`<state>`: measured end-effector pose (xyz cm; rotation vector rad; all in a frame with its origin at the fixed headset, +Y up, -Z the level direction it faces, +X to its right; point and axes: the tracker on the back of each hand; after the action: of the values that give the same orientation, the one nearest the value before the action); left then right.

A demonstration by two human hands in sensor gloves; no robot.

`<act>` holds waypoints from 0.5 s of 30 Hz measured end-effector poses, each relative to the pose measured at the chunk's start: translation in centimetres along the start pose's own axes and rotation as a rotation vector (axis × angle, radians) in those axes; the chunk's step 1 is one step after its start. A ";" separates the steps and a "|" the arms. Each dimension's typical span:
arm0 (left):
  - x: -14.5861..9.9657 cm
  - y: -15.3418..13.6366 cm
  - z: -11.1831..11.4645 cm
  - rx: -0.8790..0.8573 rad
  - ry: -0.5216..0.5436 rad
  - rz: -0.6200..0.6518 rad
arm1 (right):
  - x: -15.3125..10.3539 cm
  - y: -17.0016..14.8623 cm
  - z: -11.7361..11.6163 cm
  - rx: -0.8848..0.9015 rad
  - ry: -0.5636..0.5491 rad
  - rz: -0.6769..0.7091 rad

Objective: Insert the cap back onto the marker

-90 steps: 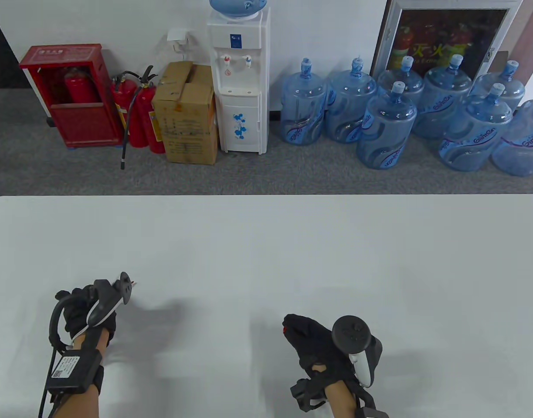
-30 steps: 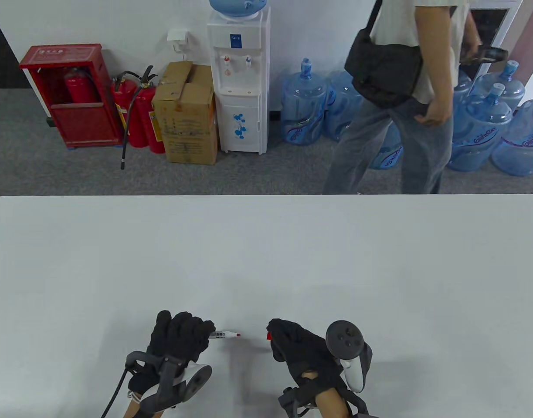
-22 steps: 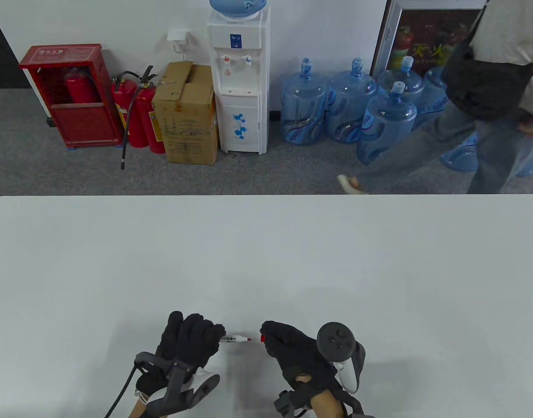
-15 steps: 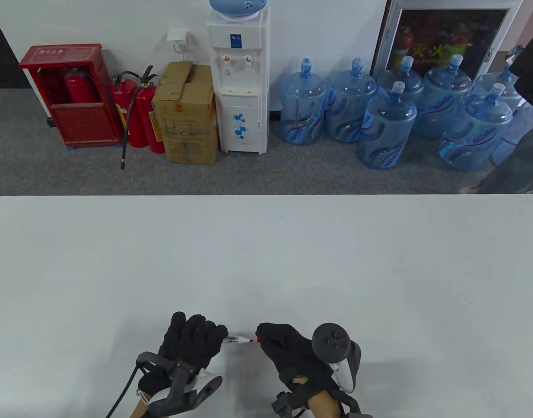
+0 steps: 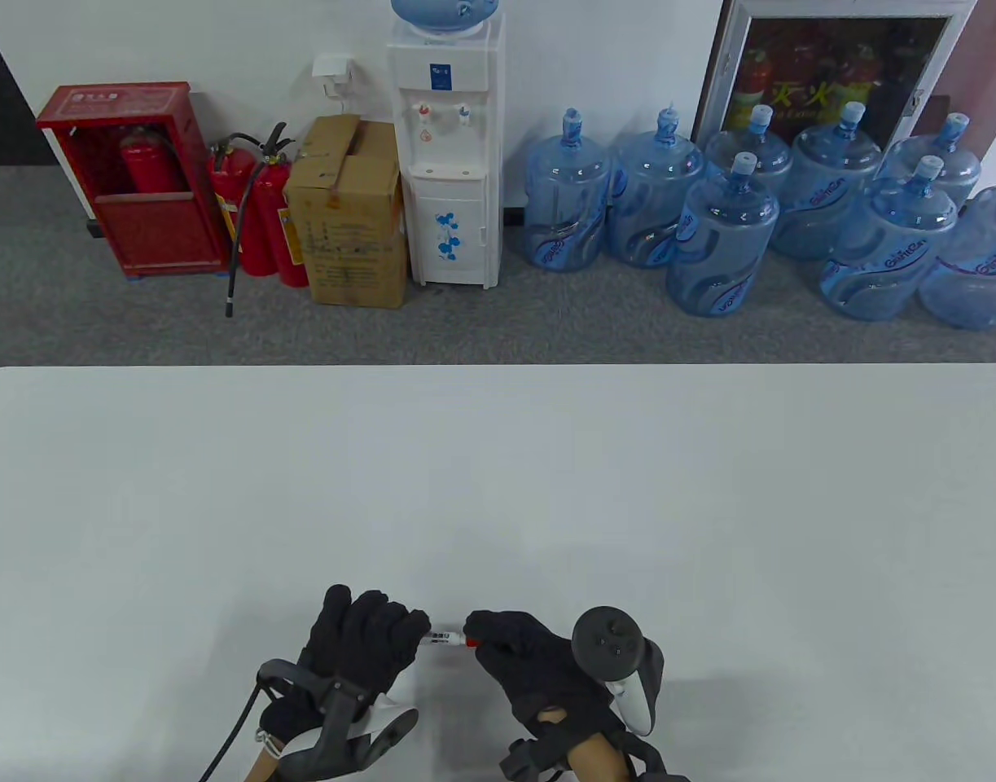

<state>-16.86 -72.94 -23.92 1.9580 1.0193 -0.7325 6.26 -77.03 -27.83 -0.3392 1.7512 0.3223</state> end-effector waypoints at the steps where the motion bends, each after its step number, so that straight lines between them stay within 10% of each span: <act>1: 0.0 0.1 0.0 0.000 -0.001 0.004 | 0.0 0.0 -0.1 0.003 0.004 0.003; 15: 0.1 0.7 0.0 0.034 0.005 0.006 | 0.0 0.2 -0.1 0.033 -0.005 0.024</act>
<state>-16.24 -73.14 -23.71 1.9924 1.0093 -0.7465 6.13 -76.86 -27.81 -0.2934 1.7548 0.3115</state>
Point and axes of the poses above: the tracker on the back of each hand, its own y axis roughly to the thumb side, its own x axis roughly from the wrist to the fingertips, z = x × y, and after that the axes turned 1 degree about z, right-handed
